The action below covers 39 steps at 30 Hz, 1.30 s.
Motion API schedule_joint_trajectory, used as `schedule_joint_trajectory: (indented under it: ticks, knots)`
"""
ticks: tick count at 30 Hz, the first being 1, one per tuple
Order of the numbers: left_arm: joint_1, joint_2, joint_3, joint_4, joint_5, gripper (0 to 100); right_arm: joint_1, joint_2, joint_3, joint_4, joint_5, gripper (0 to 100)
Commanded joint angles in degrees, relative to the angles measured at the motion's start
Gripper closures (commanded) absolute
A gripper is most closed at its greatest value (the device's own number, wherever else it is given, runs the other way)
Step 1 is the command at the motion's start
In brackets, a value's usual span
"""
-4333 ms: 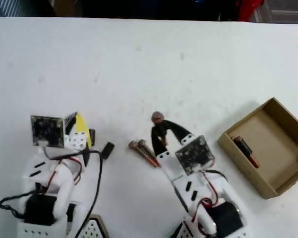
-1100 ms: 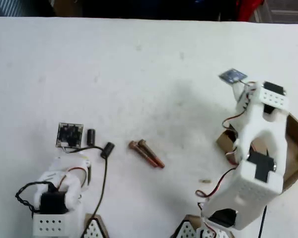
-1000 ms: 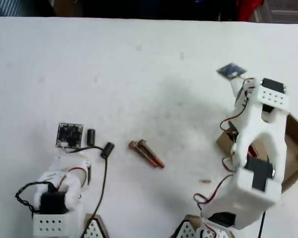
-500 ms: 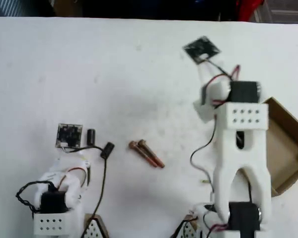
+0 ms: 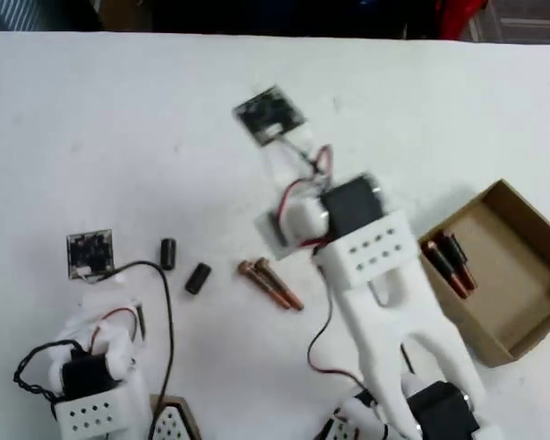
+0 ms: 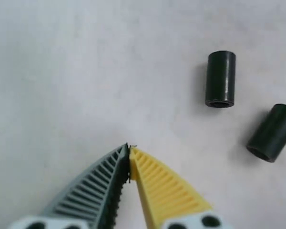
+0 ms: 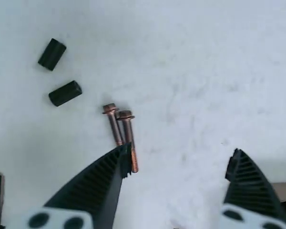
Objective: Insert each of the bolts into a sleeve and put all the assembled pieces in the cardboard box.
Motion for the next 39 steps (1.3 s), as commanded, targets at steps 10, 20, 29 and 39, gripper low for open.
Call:
schedule_joint_trajectory:
  ticks: [10,20,29,39]
  knots:
    - [-5.76,-0.48,-1.49,1.05,-0.53,98,-12.44,-1.89,13.1,-12.18,-22.51,70.0]
    - [-5.76,-0.48,-1.32,1.14,-0.53,98,-18.24,-1.89,22.15,-28.44,-42.64,70.1]
    - [-5.76,-0.48,-0.26,0.7,-0.53,98,-18.15,-1.36,25.49,-40.57,-52.31,82.0]
    - [-5.76,-0.48,-0.35,0.62,-0.53,98,-18.24,9.19,25.23,-47.6,-59.96,77.4]
